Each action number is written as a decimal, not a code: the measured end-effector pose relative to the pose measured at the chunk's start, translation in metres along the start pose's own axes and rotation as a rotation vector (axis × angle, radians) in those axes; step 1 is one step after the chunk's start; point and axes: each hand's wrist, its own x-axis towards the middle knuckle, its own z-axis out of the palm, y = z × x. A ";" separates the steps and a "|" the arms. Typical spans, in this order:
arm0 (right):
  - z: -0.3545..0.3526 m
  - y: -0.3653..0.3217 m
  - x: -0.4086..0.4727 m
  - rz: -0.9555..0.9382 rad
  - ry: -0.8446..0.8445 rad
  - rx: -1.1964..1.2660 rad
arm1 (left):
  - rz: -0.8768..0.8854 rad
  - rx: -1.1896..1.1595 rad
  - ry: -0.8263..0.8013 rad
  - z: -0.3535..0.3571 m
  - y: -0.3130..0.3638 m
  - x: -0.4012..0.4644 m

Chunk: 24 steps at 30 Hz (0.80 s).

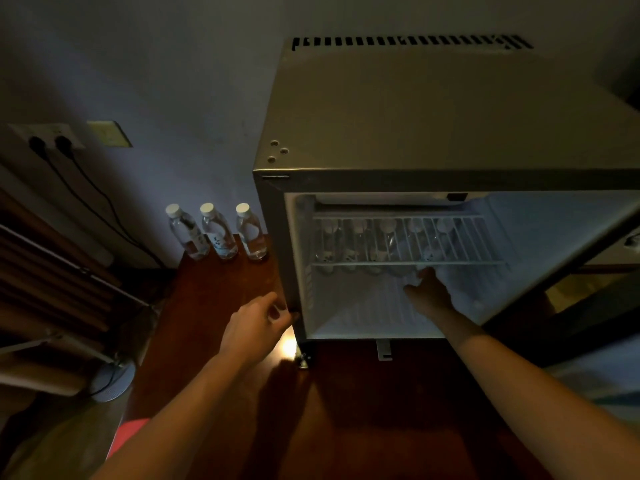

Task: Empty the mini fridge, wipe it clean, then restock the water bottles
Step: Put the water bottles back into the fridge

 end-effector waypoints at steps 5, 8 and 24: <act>0.030 -0.020 -0.043 -0.040 -0.225 -0.156 | -0.014 0.030 -0.015 -0.005 -0.015 -0.011; 0.057 -0.038 -0.070 -0.114 -0.320 -0.229 | -0.032 0.039 -0.025 -0.009 -0.030 -0.017; 0.180 -0.221 -0.161 -0.494 -0.339 -0.334 | -0.076 0.079 0.120 -0.100 -0.138 -0.018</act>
